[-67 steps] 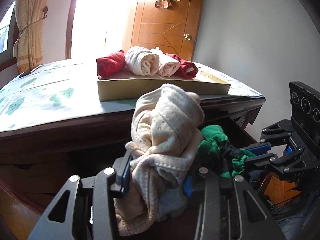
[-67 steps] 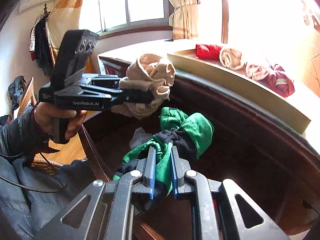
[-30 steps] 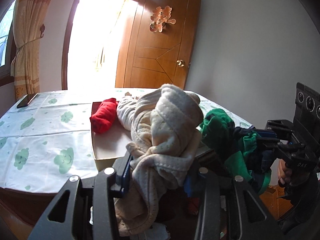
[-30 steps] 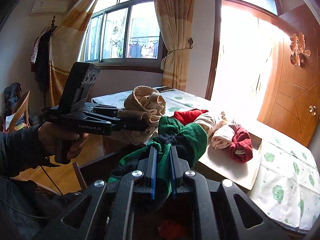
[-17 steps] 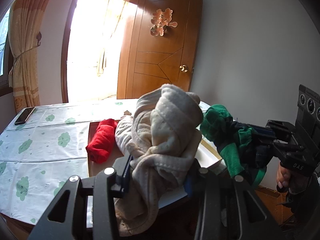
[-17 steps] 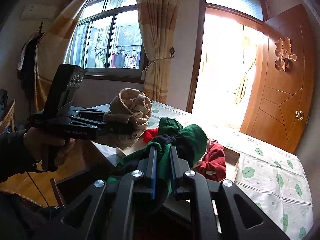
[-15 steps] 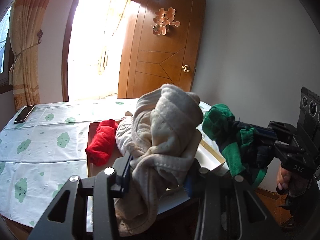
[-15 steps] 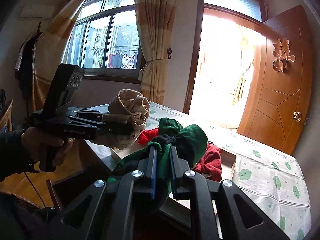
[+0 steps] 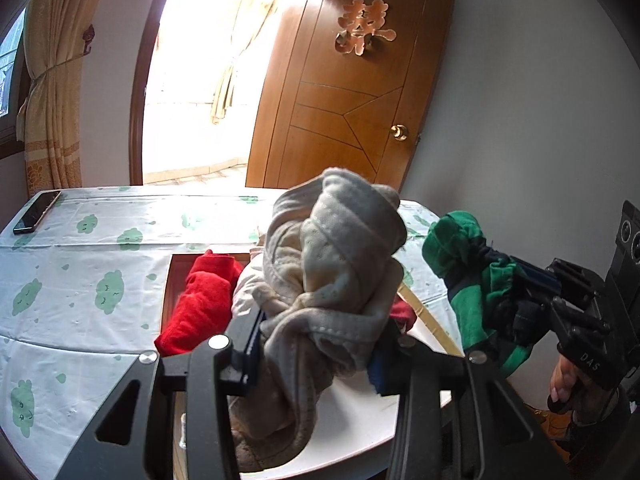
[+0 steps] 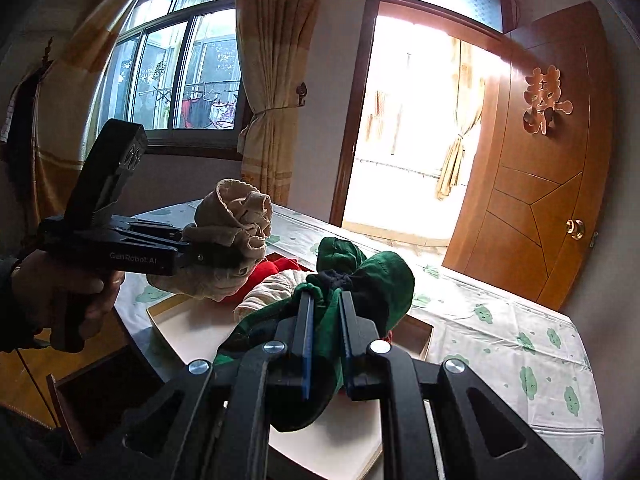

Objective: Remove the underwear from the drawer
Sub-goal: 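Carry the beige garment with the left tool over the tray while the right tool carries the green sock, then release the beige garment with the left tool while the right tool releases the green sock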

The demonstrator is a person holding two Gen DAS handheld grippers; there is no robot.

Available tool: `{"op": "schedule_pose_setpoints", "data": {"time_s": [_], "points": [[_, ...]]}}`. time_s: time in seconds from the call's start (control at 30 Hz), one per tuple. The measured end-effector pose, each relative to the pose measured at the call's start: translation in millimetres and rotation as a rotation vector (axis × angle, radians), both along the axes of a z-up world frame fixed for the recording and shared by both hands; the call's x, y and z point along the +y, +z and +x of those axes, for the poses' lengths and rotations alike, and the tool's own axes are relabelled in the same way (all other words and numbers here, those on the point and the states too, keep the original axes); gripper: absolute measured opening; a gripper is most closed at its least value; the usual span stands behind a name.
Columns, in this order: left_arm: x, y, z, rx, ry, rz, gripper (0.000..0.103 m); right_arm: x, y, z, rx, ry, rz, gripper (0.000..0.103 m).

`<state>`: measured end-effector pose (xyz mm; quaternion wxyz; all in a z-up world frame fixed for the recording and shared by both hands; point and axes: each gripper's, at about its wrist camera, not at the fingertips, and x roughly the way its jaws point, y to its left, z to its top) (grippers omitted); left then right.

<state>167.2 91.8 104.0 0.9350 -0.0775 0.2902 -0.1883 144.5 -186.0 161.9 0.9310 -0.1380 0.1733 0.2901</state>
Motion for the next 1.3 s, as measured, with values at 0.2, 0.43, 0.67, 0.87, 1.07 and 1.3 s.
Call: {"op": "schedule_pose_setpoints", "data": {"time_s": [0.2,0.43,0.67,0.87,1.07,1.3], "points": [[-0.9,-1.5,30.3,0.045,0.028,-0.049,0.040,6.8,-8.8,31.5,-0.001,-0.044,-0.053,0.012],[0.1,-9.1,61.0,0.097,0.078,-0.100,0.040,9.1,-20.7,55.8,0.030,-0.072,-0.067,0.012],[-0.1,-12.7,88.8,0.127,0.117,-0.166,0.040,23.5,-19.4,73.4,0.022,-0.094,-0.071,0.012],[-4.3,-24.5,106.8,0.166,0.146,-0.175,0.040,39.9,-25.1,84.0,0.029,-0.096,-0.097,0.012],[-10.4,-36.2,115.8,0.186,0.156,-0.150,0.040,45.1,-38.3,99.9,0.072,-0.124,-0.121,0.012],[-28.6,-46.2,124.3,0.225,0.136,-0.058,0.045,46.6,-54.7,117.9,0.177,-0.156,-0.152,0.013]]}}
